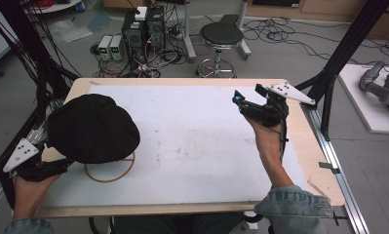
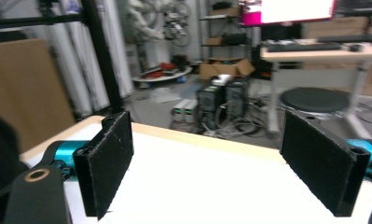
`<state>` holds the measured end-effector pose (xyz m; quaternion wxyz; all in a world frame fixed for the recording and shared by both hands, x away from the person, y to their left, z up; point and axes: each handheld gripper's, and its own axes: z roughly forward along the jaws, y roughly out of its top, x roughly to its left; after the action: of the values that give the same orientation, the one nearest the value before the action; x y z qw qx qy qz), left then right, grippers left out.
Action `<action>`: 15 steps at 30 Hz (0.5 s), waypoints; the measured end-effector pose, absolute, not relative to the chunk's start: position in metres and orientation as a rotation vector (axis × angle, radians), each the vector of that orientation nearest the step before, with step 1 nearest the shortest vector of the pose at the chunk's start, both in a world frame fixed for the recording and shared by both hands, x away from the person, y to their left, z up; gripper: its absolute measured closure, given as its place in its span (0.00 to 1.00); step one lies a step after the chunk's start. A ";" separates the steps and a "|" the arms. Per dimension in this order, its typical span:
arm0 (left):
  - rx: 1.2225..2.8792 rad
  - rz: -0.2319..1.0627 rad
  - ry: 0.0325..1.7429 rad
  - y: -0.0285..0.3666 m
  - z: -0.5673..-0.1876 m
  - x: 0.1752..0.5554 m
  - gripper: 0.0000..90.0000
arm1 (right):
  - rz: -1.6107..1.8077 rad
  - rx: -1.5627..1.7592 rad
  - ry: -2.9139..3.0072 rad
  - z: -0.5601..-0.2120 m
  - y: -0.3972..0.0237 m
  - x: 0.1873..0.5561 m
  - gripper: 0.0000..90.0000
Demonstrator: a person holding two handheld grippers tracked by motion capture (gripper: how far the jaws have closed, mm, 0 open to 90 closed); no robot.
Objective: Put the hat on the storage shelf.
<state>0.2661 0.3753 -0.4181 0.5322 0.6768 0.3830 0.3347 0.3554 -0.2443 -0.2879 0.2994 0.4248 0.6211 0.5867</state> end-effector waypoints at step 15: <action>1.617 0.789 0.915 0.375 -0.420 0.269 0.20 | 1.431 1.345 1.512 -0.338 -0.307 0.348 0.14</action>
<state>0.2693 0.3747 -0.4205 0.5326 0.6781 0.3836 0.3307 0.3483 -0.3073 -0.3380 0.3255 0.5130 0.5769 0.5459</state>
